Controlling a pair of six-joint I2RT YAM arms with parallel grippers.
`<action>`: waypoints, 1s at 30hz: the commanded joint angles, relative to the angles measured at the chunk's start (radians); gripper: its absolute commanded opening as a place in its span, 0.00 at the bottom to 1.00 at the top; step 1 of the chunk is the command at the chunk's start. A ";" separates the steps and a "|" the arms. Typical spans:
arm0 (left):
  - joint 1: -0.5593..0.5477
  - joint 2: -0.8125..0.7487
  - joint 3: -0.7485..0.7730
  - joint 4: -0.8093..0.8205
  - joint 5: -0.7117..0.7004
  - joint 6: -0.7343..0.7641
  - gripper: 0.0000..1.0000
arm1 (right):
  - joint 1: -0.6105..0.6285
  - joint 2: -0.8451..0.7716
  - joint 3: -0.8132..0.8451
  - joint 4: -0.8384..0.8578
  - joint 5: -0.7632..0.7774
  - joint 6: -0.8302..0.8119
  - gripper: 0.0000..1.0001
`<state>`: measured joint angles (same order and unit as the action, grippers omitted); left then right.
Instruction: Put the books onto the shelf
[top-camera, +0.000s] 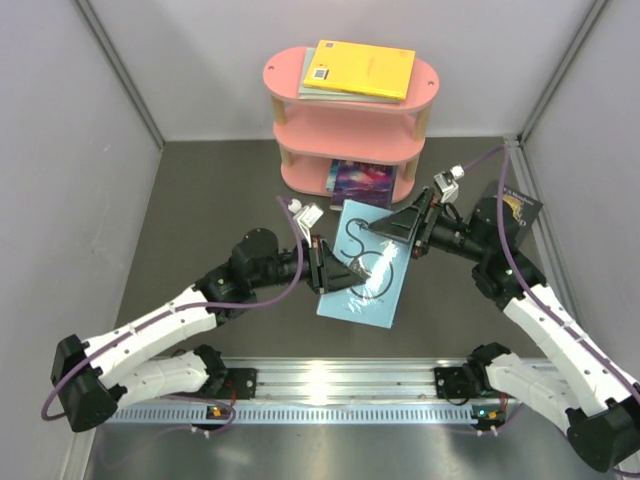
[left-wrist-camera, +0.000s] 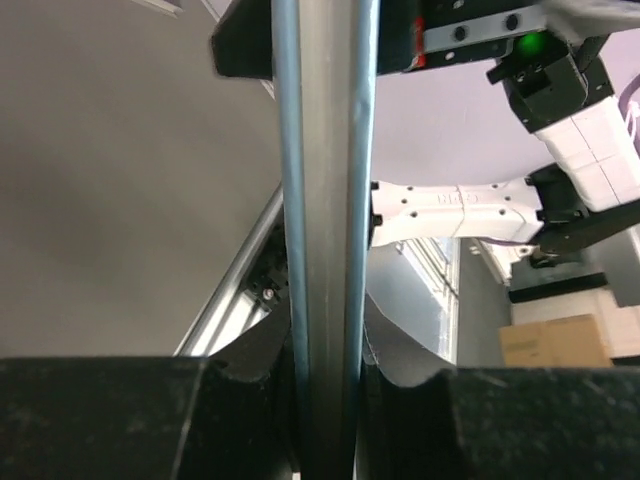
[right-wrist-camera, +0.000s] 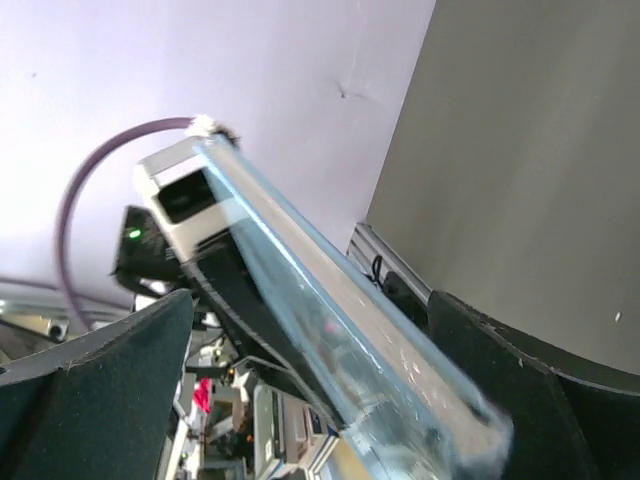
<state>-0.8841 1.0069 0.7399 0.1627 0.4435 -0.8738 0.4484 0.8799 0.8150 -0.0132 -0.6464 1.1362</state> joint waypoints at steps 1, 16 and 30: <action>0.008 -0.007 0.157 -0.207 -0.184 0.113 0.00 | -0.005 -0.065 0.101 -0.059 0.039 -0.001 1.00; 0.056 0.170 0.670 -0.048 -0.434 0.030 0.00 | -0.008 -0.364 -0.011 -0.345 0.220 -0.052 1.00; 0.060 0.632 0.984 0.604 -1.112 0.001 0.00 | -0.007 -0.490 -0.063 -0.484 0.266 -0.093 1.00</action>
<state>-0.8284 1.5501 1.5848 0.4797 -0.4549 -0.8837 0.4465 0.4141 0.7723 -0.4725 -0.3866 1.0641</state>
